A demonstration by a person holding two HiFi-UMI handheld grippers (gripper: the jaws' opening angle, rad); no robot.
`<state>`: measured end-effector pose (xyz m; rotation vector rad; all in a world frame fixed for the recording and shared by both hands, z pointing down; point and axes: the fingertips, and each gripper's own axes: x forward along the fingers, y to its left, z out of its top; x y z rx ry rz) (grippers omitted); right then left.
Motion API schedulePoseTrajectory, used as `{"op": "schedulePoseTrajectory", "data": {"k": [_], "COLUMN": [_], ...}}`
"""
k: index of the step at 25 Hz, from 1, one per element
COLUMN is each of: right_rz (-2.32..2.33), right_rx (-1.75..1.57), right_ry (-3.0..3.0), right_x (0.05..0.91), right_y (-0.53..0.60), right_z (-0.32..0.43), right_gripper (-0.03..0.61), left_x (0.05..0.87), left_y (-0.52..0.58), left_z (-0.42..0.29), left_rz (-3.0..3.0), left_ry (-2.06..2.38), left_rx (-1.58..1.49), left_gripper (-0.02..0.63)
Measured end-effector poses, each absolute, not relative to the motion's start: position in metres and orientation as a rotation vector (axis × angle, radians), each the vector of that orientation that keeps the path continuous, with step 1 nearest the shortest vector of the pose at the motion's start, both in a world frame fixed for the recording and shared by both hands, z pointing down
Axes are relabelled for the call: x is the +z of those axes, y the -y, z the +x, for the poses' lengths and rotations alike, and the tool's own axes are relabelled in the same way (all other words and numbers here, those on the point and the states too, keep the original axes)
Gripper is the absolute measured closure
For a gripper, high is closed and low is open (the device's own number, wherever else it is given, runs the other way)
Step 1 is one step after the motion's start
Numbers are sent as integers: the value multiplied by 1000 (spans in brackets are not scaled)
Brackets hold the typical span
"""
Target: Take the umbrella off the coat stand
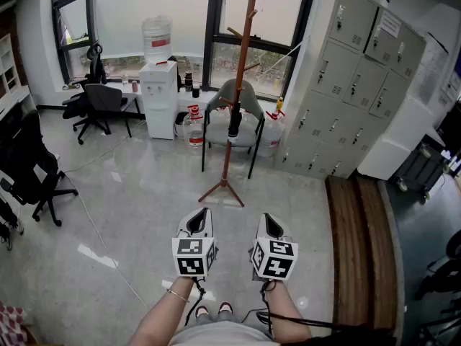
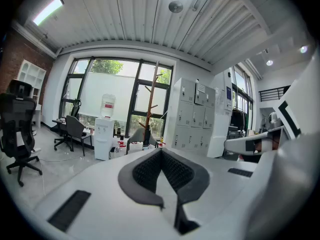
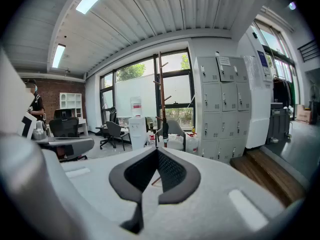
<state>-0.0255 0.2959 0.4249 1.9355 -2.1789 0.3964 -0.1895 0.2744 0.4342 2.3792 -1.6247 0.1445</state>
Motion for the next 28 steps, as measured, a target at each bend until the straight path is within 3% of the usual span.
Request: {"op": "schedulePoseTrajectory", "data": {"k": [28], "right_rz": [1994], "right_rx": [462], "right_ry": [2140], "right_x": [438], "right_y": [-299], "right_z": [-41], "right_gripper": [574], "left_x": [442], "left_y": [-267], "left_z": [-212], "left_rz": [2426], "left_ry": [1601], "left_rx": [204], "left_gripper": [609]}}
